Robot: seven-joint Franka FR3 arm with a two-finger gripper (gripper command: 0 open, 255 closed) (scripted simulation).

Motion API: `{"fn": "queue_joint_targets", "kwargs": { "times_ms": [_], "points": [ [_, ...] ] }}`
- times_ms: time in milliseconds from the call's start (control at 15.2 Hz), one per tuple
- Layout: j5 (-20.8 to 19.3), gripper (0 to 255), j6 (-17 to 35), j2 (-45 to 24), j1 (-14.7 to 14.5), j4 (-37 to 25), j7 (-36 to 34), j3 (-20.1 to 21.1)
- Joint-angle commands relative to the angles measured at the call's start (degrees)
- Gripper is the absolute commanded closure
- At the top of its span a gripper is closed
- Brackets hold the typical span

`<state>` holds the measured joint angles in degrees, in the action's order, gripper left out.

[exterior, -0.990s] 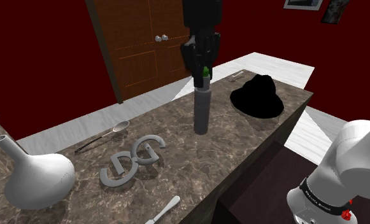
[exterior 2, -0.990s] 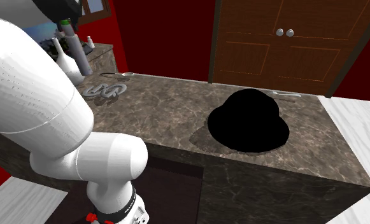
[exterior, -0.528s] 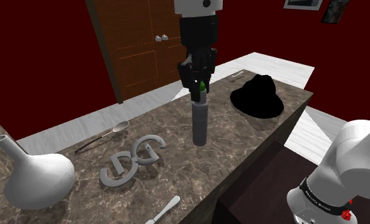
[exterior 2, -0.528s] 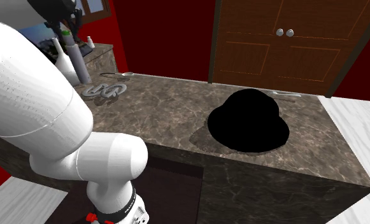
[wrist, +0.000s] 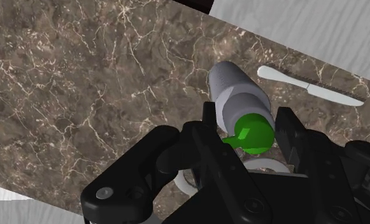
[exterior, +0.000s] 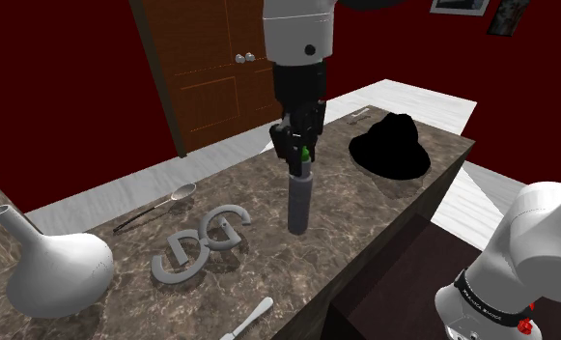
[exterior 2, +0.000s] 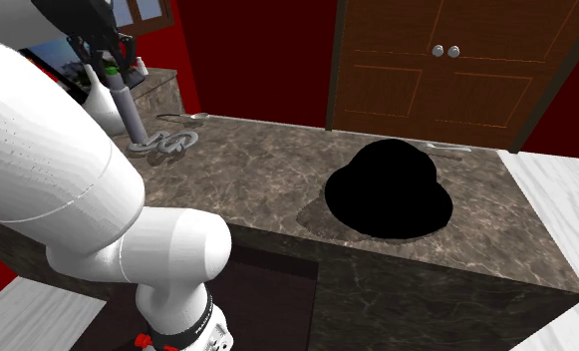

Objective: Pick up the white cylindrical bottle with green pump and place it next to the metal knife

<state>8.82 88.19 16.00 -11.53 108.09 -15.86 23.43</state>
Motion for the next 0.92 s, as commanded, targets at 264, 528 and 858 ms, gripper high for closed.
{"fn": "queue_joint_targets", "kwargs": {
  "times_ms": [264,528,858],
  "points": [
    [0.34,255,4.58,0.68,-0.18,5.19,0.44,0.21],
    [0.53,255,7.64,0.85,-0.3,8.41,0.65,0.42],
    [0.71,255,11.48,0.76,-0.44,12.16,0.85,0.74]
  ]
}}
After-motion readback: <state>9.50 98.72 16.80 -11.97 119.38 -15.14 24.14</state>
